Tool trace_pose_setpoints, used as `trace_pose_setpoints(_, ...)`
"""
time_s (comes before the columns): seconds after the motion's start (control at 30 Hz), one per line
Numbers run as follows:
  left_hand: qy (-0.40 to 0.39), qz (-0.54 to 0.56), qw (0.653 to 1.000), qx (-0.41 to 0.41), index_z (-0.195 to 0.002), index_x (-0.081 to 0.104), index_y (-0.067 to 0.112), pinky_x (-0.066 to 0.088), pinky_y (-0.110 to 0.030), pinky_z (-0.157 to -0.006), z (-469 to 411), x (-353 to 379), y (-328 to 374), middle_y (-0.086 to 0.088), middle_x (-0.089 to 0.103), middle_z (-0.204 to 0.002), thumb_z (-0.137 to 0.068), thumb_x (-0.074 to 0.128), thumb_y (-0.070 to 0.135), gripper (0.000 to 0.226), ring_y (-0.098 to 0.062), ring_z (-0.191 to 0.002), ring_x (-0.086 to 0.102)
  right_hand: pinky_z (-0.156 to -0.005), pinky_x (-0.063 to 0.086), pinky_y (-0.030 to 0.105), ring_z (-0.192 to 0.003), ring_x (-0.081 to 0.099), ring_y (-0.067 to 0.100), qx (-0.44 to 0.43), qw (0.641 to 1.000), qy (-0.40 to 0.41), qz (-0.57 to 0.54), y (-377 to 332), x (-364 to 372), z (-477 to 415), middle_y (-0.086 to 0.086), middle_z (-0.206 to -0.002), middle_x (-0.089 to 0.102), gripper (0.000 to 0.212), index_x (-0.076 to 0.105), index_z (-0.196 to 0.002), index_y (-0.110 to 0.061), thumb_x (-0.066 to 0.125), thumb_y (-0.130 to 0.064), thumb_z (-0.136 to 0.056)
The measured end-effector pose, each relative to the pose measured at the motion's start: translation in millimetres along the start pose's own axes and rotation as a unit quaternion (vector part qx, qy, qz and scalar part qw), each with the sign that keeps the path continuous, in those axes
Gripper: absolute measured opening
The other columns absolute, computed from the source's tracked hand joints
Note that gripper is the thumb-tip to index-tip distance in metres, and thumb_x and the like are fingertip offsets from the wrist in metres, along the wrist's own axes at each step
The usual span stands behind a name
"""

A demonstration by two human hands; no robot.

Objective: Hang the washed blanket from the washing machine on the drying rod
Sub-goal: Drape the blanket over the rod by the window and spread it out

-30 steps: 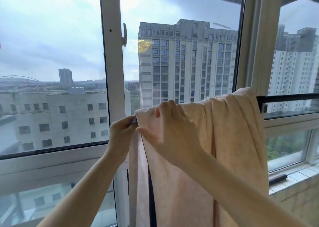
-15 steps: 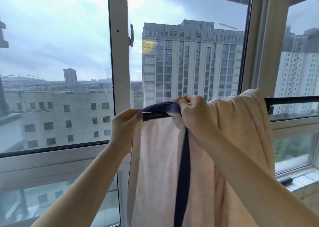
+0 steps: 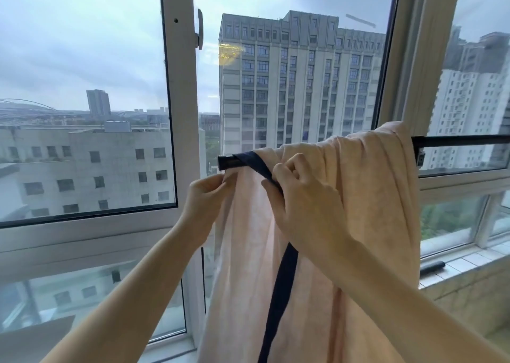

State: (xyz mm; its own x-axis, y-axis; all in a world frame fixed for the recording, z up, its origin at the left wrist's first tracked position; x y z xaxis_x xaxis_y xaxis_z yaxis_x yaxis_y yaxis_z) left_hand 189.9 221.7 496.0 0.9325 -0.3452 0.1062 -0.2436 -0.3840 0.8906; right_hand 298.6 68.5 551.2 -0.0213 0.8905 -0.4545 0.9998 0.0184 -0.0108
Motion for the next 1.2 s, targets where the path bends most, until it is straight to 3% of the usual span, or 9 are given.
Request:
trace_pose_setpoints(0.13, -0.023, -0.093, 0.994, 0.048, -0.080, 0.072, -0.002, 0.057, -0.041, -0.068, 19, -6, -15, -0.021, 0.070, -0.078, -0.089, 0.064, 0.019, 0.025, -0.031, -0.067, 0.065, -0.059, 0.033, 0.019, -0.076, 0.046, 0.012, 0.012, 0.998, -0.018, -0.066, -7, 12, 18, -0.007, -0.088, 0.039, 0.029, 0.064, -0.078, -0.015, 0.051, -0.033, -0.096)
trace_pose_setpoints(0.23, -0.046, -0.145, 0.987, 0.058, -0.070, 0.071, 0.006, 0.057, -0.026, -0.061, 33, -11, -30, -0.009, 0.070, -0.069, -0.087, 0.066, 0.012, 0.019, -0.018, -0.062, 0.065, -0.058, 0.032, 0.021, -0.069, 0.045, 0.014, 0.041, 0.991, -0.050, -0.114, -10, 25, 28, -0.006, -0.081, 0.039, 0.027, 0.056, -0.072, -0.019, 0.052, -0.029, -0.097)
trace_pose_setpoints(0.33, -0.113, -0.175, 0.978, 0.012, -0.085, 0.074, 0.001, 0.059, -0.029, -0.071, 47, -10, -58, -0.010, 0.074, -0.080, -0.083, 0.071, 0.007, 0.007, -0.021, -0.074, 0.071, -0.052, 0.026, 0.015, -0.057, 0.041, 0.008, 0.050, 0.980, -0.107, -0.160, -18, 38, 36, -0.011, -0.071, 0.036, 0.027, 0.040, -0.072, -0.026, 0.051, -0.027, -0.097)
trace_pose_setpoints(0.57, -0.196, -0.292, 0.931, -0.095, -0.083, 0.071, 0.001, 0.060, -0.033, -0.071, 72, -11, -130, -0.009, 0.072, -0.084, -0.075, 0.080, 0.014, 0.018, -0.024, -0.078, 0.071, -0.046, 0.041, 0.020, -0.052, 0.054, 0.012, 0.172, 0.946, -0.109, -0.252, -14, 58, 62, -0.002, -0.069, 0.049, 0.021, 0.036, -0.111, -0.015, 0.050, -0.011, -0.096)
trace_pose_setpoints(0.63, -0.163, -0.375, 0.906, -0.111, -0.071, 0.067, 0.009, 0.058, -0.028, -0.062, 69, -23, -150, -0.001, 0.068, -0.075, -0.079, 0.076, 0.024, 0.019, -0.019, -0.070, 0.068, -0.046, 0.041, 0.021, -0.050, 0.051, 0.014, 0.203, 0.932, -0.073, -0.291, -12, 57, 72, -0.001, -0.064, 0.046, 0.028, 0.030, -0.120, -0.014, 0.045, -0.009, -0.097)
trace_pose_setpoints(0.73, 0.008, -0.426, 0.903, -0.061, -0.066, 0.063, 0.006, 0.055, -0.034, -0.052, 55, -53, -143, -0.004, 0.063, -0.064, -0.087, 0.066, 0.023, 0.027, -0.018, -0.055, 0.060, -0.043, 0.040, 0.027, -0.045, 0.043, 0.014, 0.210, 0.920, -0.050, -0.328, -17, 58, 83, 0.002, -0.058, 0.042, 0.032, 0.026, -0.129, -0.016, 0.041, -0.017, -0.100)
trace_pose_setpoints(0.87, 0.201, -0.338, 0.919, -0.031, -0.056, 0.046, 0.003, 0.029, -0.028, -0.049, 41, -99, -122, -0.002, 0.038, -0.051, -0.086, 0.056, 0.008, 0.032, -0.018, -0.051, 0.033, -0.044, 0.046, 0.038, -0.047, 0.051, 0.025, 0.232, 0.916, -0.069, -0.319, -14, 66, 90, 0.004, -0.060, 0.047, 0.032, 0.029, -0.110, -0.022, 0.054, -0.035, -0.095)
trace_pose_setpoints(1.03, 0.103, -0.337, 0.935, -0.041, -0.059, 0.049, 0.002, 0.033, -0.029, -0.053, 46, -85, -144, -0.007, 0.047, -0.054, -0.088, 0.063, 0.021, 0.038, -0.020, -0.053, 0.041, -0.043, 0.036, 0.014, -0.044, 0.039, 0.008, 0.249, 0.929, -0.164, -0.220, -3, 94, 97, -0.004, -0.058, 0.039, 0.034, 0.038, -0.071, -0.018, 0.053, -0.035, -0.097)
trace_pose_setpoints(1.2, 0.001, -0.368, 0.925, -0.094, -0.070, 0.064, 0.001, 0.055, -0.037, -0.062, 73, -74, -181, -0.012, 0.066, -0.071, -0.088, 0.065, 0.021, 0.026, -0.030, -0.065, 0.063, -0.042, 0.026, 0.022, -0.048, 0.038, 0.013, 0.280, 0.889, -0.313, -0.185, -2, 136, 128, 0.000, -0.059, 0.039, 0.040, 0.034, -0.063, -0.017, 0.039, -0.025, -0.102)
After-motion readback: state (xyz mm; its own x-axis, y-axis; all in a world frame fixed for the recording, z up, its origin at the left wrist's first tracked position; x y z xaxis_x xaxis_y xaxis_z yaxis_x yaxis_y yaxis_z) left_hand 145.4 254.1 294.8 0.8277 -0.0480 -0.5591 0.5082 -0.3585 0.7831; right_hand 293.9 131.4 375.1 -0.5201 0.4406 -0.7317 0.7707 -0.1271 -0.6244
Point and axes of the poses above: each hand's wrist, its own z-axis away from the middle knuckle, its own x-axis out of the palm, y = z × x, the point moved 8 cm from there along -z, towards the middle knuckle
